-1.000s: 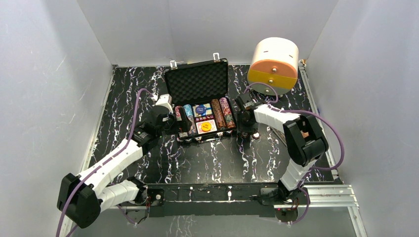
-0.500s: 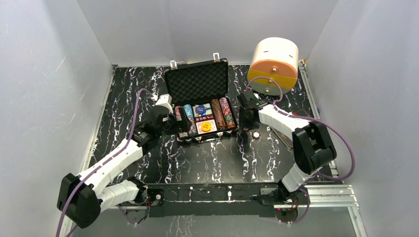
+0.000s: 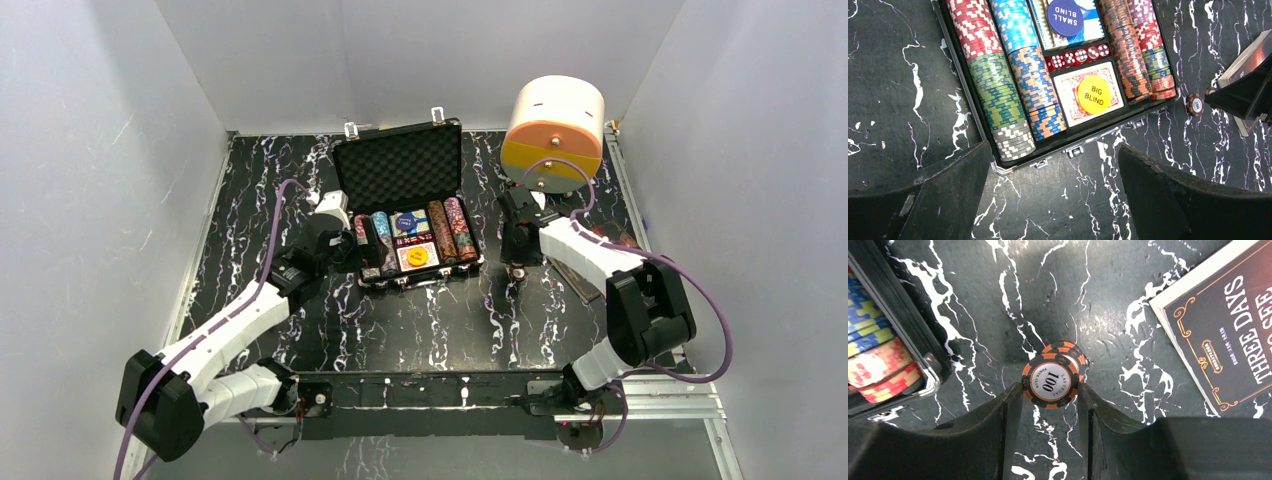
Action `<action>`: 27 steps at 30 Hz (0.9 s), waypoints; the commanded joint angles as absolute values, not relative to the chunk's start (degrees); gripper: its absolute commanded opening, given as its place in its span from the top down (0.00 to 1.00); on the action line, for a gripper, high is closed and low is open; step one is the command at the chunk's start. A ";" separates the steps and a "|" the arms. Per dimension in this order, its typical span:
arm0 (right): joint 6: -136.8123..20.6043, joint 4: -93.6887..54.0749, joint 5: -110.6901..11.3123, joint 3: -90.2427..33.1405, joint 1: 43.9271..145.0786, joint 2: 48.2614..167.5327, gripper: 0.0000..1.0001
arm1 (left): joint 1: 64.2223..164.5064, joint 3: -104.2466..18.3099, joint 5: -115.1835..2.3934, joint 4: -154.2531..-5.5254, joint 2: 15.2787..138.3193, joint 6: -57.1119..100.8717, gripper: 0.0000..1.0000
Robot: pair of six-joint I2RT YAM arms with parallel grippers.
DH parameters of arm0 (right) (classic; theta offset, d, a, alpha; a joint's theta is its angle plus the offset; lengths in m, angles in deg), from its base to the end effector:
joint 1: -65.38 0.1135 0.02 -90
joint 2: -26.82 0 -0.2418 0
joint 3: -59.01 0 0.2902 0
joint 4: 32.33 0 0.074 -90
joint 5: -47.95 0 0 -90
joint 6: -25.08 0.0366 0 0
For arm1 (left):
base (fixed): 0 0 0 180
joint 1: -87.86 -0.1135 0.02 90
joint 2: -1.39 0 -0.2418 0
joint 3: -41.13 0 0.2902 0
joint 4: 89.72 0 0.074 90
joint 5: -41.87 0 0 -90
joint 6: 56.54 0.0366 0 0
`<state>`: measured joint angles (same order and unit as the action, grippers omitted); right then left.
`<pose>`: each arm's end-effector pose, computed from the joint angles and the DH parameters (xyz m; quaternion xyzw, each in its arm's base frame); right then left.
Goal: Pack up texas hold em set
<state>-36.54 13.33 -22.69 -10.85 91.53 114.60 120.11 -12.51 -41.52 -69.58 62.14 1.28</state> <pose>0.3061 0.1368 0.1686 0.0571 0.9587 -0.0423 0.2752 0.2458 -0.1501 0.2380 -0.0295 0.8524 -0.2354 0.4660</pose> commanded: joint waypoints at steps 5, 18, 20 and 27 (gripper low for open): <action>-35.22 12.65 -23.79 -8.94 90.96 114.64 0.49 | 119.86 -13.52 -41.36 -69.01 63.49 1.53 0.02; -35.72 10.50 -22.17 -8.02 90.42 118.33 0.47 | 119.98 -13.21 -40.27 -68.31 62.98 1.73 0.01; -35.74 10.41 -21.46 -7.88 90.39 118.28 0.44 | 119.93 -13.17 -40.22 -68.29 62.91 1.75 0.02; -36.43 10.47 -21.89 -8.52 90.35 117.60 0.40 | 119.91 -13.09 -40.30 -68.38 62.87 1.64 0.02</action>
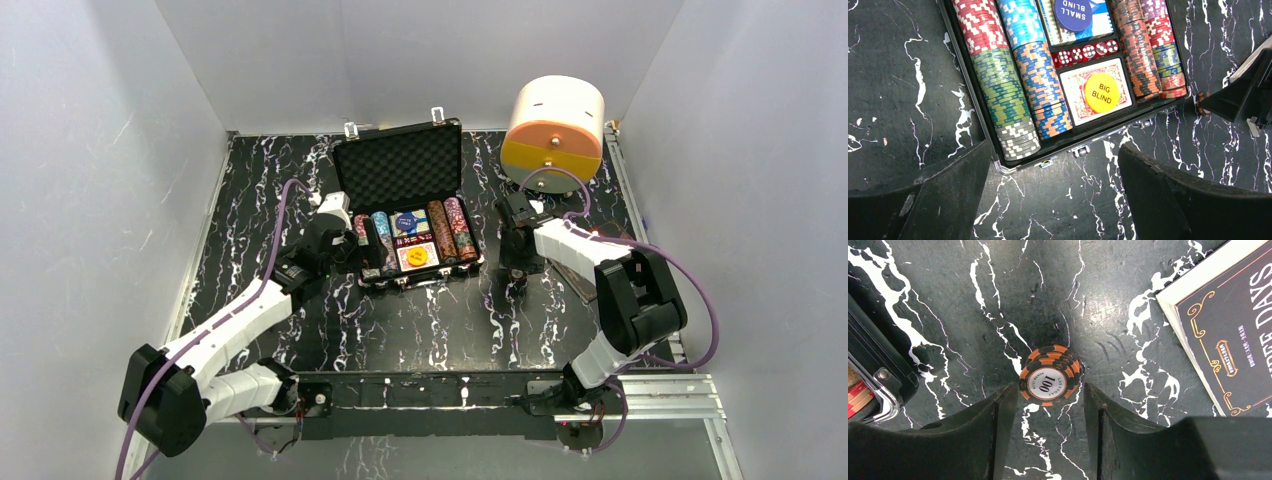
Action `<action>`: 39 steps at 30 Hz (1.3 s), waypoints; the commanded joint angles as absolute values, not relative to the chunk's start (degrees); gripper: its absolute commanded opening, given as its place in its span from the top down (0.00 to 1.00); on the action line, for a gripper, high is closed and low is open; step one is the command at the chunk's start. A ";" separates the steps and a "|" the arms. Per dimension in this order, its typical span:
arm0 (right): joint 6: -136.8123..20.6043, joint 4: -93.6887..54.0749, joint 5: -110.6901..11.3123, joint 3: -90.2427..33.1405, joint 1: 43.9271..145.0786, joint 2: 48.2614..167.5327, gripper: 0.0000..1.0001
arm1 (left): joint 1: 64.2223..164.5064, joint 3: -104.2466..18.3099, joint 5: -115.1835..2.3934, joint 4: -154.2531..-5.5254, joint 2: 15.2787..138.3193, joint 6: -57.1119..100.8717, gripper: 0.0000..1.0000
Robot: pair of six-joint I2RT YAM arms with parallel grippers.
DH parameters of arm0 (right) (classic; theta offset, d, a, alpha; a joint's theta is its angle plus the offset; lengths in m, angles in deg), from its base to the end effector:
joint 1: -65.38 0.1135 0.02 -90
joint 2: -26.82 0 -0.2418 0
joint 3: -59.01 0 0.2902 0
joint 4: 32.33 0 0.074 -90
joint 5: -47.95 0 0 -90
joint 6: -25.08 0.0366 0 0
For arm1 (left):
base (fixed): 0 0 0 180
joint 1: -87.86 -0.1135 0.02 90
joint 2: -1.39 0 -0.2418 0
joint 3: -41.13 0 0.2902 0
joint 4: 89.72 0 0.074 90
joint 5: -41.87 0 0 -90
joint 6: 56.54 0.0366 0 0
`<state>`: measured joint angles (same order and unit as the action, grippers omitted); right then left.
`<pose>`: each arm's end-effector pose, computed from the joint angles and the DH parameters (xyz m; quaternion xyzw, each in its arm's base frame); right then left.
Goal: Pack up texas hold em set
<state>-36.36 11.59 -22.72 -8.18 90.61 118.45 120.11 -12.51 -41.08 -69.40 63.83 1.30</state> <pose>0.3047 0.1302 0.1342 0.0596 0.9670 -0.0634 0.2396 0.2487 -0.1516 0.2298 -0.0305 0.8606 -0.2246 0.4561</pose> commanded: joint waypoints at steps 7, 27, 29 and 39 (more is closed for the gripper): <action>-38.29 10.43 -26.14 -8.20 89.62 117.13 0.31 | 119.90 -13.12 -40.47 -68.64 62.92 1.70 0.02; -48.87 7.81 -34.00 -6.70 85.91 119.83 0.30 | 119.95 -13.75 -40.84 -68.56 63.56 2.09 0.02; -46.36 8.74 -32.79 -7.37 83.77 120.83 0.31 | 119.91 -13.70 -40.92 -68.56 63.61 1.93 0.02; -45.60 8.42 -36.32 -7.50 81.01 122.38 0.48 | 119.94 -13.69 -40.95 -68.52 63.87 1.69 0.01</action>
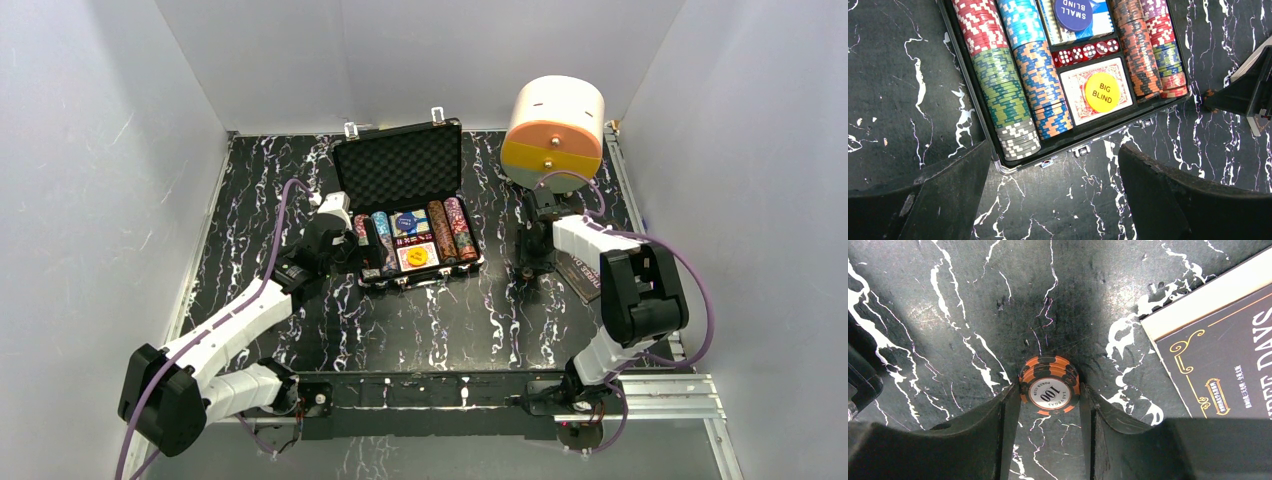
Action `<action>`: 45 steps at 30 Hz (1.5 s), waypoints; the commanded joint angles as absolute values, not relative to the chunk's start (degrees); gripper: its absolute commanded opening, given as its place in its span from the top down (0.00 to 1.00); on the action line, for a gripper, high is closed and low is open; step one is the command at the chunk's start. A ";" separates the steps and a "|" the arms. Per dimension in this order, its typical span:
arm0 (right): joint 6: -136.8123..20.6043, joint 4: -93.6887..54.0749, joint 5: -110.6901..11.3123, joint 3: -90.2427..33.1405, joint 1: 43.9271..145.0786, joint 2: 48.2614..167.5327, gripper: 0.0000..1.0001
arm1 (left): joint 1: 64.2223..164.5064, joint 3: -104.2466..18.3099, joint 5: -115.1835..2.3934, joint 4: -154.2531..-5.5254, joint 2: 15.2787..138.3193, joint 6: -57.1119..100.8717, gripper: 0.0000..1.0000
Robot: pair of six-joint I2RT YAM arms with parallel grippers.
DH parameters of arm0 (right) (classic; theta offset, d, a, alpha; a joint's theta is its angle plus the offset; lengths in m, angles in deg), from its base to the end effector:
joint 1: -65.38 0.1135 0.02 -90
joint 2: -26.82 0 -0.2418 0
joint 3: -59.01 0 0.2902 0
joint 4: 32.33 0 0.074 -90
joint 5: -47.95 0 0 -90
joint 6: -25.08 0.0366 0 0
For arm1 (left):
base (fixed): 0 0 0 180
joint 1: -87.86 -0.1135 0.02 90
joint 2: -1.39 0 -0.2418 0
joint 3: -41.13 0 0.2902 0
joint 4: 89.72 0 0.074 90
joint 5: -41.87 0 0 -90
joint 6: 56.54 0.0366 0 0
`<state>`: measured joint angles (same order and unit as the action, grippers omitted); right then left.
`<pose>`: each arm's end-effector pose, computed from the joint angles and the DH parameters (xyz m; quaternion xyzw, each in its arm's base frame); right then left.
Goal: Pack up texas hold em set
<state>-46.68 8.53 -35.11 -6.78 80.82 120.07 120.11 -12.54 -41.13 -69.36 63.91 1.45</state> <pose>0.3212 0.0841 0.1186 0.0353 0.9798 -0.0025 0.1969 0.2489 -0.1518 0.2295 -0.0291 0.8610 -0.2240 0.4557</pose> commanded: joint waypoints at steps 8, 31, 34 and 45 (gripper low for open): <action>-43.52 10.23 -33.60 -9.68 81.28 125.31 0.69 | 119.93 -13.59 -41.46 -69.17 63.80 1.38 0.02; -30.00 11.12 -43.49 -6.73 81.18 103.71 0.72 | 125.72 -12.77 -56.08 -85.41 72.48 -10.13 0.02; -25.80 9.51 -48.71 -4.96 81.22 100.95 0.72 | 130.48 -14.74 -53.13 -88.00 75.67 -11.12 0.02; -5.09 -0.66 -61.69 3.65 81.32 89.46 0.72 | 140.30 -19.22 -42.90 -103.28 83.68 -10.16 0.23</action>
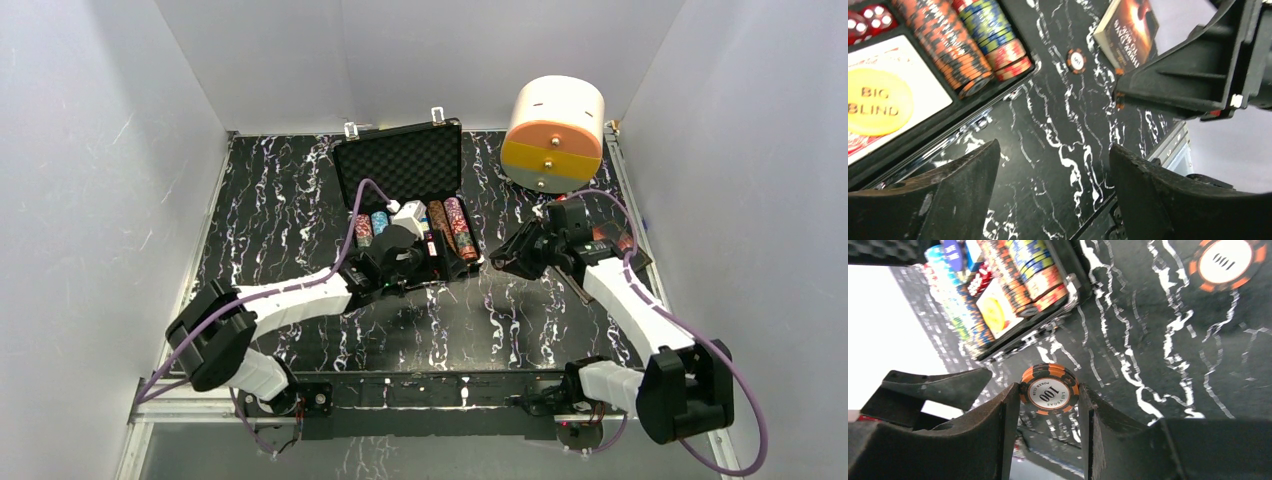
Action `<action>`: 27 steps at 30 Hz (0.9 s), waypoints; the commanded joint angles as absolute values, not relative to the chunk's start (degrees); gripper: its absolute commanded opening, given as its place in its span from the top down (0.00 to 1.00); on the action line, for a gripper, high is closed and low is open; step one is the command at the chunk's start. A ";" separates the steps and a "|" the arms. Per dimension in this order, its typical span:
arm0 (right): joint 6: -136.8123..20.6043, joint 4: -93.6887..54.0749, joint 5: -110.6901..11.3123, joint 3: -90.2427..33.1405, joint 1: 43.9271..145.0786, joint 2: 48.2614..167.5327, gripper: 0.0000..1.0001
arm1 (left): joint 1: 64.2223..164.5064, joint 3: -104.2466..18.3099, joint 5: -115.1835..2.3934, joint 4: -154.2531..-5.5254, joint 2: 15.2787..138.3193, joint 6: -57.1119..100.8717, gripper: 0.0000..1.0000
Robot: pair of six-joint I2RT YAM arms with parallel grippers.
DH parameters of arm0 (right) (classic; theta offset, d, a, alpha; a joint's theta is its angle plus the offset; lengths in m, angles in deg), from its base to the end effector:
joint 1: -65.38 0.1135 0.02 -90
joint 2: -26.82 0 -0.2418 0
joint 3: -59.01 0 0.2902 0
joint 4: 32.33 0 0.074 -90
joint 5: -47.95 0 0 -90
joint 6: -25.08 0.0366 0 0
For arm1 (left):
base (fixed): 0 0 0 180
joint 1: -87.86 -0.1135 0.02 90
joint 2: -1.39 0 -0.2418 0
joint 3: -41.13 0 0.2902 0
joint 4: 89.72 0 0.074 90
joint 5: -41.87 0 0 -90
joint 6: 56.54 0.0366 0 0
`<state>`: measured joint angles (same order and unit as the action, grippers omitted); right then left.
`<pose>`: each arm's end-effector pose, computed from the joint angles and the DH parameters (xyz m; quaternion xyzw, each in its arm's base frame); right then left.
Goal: Pack up texas hold em set
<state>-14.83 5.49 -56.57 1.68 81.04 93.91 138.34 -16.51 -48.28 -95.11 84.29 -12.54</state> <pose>0.2726 0.0860 0.2062 0.2300 0.8969 0.2938 0.2375 0.2268 -0.2751 0.1920 0.0327 0.8178 -0.4293 0.3818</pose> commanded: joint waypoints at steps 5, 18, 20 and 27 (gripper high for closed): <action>-0.70 -1.37 -61.64 5.07 81.33 86.73 0.71 | 141.72 -22.33 -45.99 -106.11 88.94 -10.22 0.36; 4.08 -4.12 -64.52 6.13 81.31 85.05 0.70 | 142.91 -24.77 -48.47 -111.86 93.61 -12.31 0.40; 4.46 -4.06 -64.46 6.19 81.32 84.93 0.70 | 143.01 -24.90 -48.62 -112.81 93.98 -12.51 0.41; 4.69 -3.89 -64.27 6.21 81.32 85.37 0.69 | 143.05 -26.20 -47.97 -113.34 94.96 -13.04 0.60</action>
<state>3.96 -1.35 -63.22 6.07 81.21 86.32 142.76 -23.40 -48.43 -110.65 94.95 -12.98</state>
